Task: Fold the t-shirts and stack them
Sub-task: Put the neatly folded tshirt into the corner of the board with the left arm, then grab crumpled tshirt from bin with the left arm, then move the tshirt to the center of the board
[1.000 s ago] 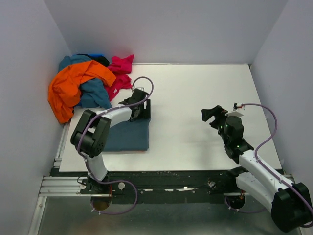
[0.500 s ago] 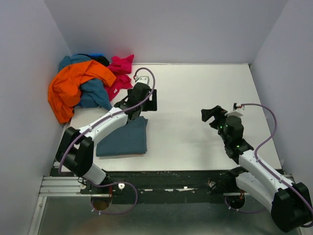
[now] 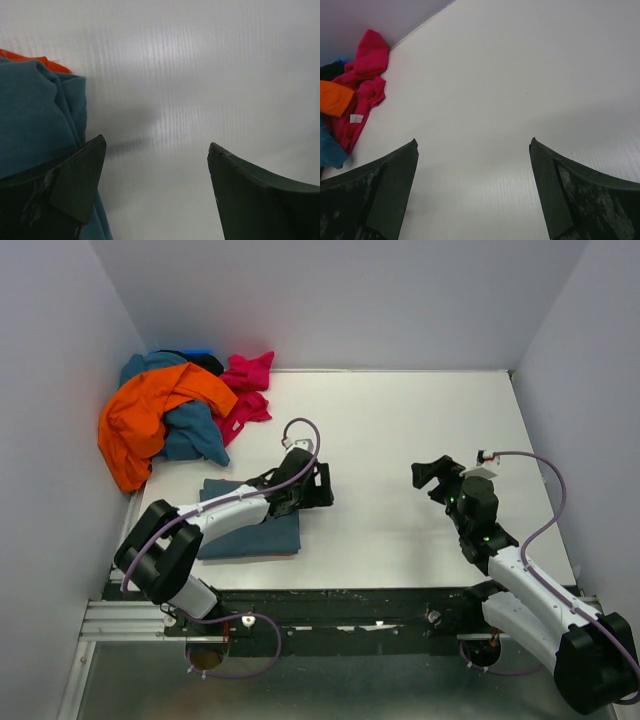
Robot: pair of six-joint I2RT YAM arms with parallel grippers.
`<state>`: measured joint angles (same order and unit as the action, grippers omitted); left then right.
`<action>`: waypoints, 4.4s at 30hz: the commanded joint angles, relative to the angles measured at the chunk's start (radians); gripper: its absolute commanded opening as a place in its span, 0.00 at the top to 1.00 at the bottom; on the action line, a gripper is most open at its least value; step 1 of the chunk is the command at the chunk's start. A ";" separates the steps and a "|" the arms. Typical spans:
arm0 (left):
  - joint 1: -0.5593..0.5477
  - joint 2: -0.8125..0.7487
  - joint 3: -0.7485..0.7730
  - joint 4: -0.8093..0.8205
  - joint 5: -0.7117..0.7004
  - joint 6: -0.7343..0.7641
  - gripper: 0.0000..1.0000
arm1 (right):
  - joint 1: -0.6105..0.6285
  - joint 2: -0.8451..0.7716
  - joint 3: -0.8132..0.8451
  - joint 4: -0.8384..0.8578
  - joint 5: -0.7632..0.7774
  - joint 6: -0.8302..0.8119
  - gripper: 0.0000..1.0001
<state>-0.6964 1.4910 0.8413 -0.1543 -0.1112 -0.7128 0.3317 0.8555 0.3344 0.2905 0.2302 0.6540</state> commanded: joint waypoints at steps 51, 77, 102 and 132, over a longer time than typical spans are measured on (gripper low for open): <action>0.235 -0.416 -0.131 -0.010 -0.091 0.047 0.01 | -0.003 -0.059 -0.018 -0.007 0.009 -0.019 0.00; 0.936 0.188 0.668 -0.470 -0.437 -0.122 0.01 | -0.003 -0.041 -0.113 0.076 -0.035 0.025 0.00; 0.798 0.008 0.810 -0.334 -0.305 -0.015 1.00 | -0.003 -0.016 -0.133 0.139 -0.048 0.033 0.00; 0.146 -0.054 0.478 -0.223 -0.199 0.058 0.01 | -0.003 -0.273 -0.127 -0.080 0.120 -0.039 0.02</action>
<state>-0.5533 1.4586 1.4853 -0.4431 -0.3321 -0.6399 0.3317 0.5823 0.1810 0.2405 0.3065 0.6479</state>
